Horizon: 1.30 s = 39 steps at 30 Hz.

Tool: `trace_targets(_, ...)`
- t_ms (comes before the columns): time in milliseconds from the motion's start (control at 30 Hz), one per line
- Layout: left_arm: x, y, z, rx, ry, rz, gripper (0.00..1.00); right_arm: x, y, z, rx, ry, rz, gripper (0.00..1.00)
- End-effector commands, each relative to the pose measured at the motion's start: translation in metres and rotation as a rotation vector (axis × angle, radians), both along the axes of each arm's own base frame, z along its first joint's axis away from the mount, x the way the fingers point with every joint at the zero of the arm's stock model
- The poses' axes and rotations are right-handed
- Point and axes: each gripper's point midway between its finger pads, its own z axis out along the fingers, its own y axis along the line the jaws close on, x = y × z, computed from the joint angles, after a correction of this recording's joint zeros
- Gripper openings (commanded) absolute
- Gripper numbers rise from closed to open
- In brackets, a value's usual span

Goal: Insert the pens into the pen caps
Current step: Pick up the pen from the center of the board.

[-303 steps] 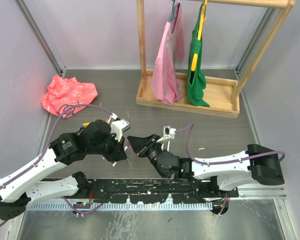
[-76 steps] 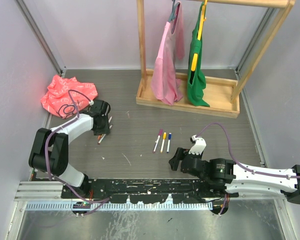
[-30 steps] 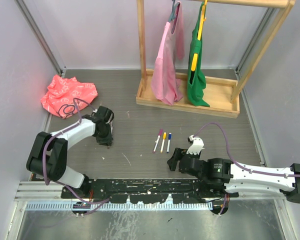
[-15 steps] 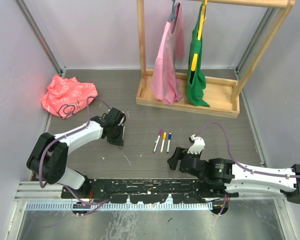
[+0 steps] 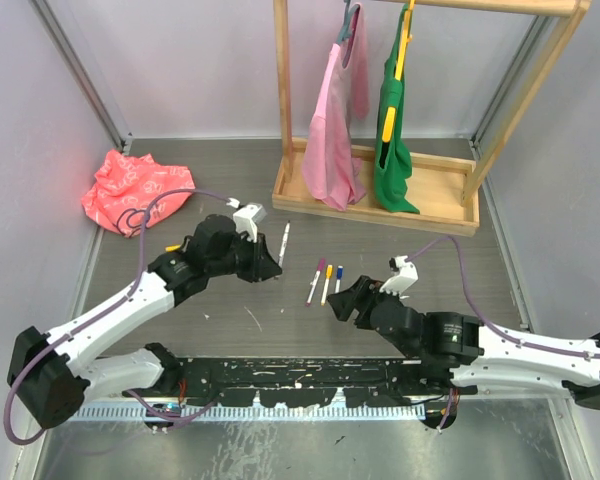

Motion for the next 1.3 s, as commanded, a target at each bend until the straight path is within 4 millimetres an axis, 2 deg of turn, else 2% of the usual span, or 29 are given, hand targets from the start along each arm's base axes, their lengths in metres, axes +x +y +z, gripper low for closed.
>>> trace_targets(0,-0.019,-0.027,0.035,-0.162,-0.066,-0.126,0.00,0.019,0.025,0.055,0.142,-0.080,-0.025,0.73)
trace_targets(100,-0.029,-0.034,0.044,-0.194,-0.079,-0.165,0.00,0.028,0.041,0.063,0.162,-0.075,0.016,0.74)
trace_targets(267,-0.044,-0.047,0.051,-0.227,-0.076,-0.232,0.00,0.045,0.050,0.074,0.222,-0.093,0.035,0.74)
trace_targets(467,-0.059,-0.061,0.048,-0.221,-0.062,-0.280,0.00,0.059,0.050,0.084,0.272,-0.109,0.022,0.70)
trace_targets(800,-0.072,-0.076,0.044,-0.224,-0.039,-0.340,0.00,0.060,0.049,0.089,0.298,-0.129,0.018,0.62)
trace_targets(967,-0.079,-0.084,0.049,-0.228,-0.050,-0.378,0.00,0.059,0.054,0.082,0.291,-0.111,0.033,0.52)
trace_targets(1133,-0.079,-0.087,0.051,-0.227,-0.052,-0.384,0.00,0.059,0.055,0.080,0.295,-0.111,0.036,0.34)
trace_targets(1267,-0.076,-0.085,0.051,-0.217,-0.059,-0.363,0.08,0.060,0.054,0.079,0.286,-0.118,0.034,0.15)
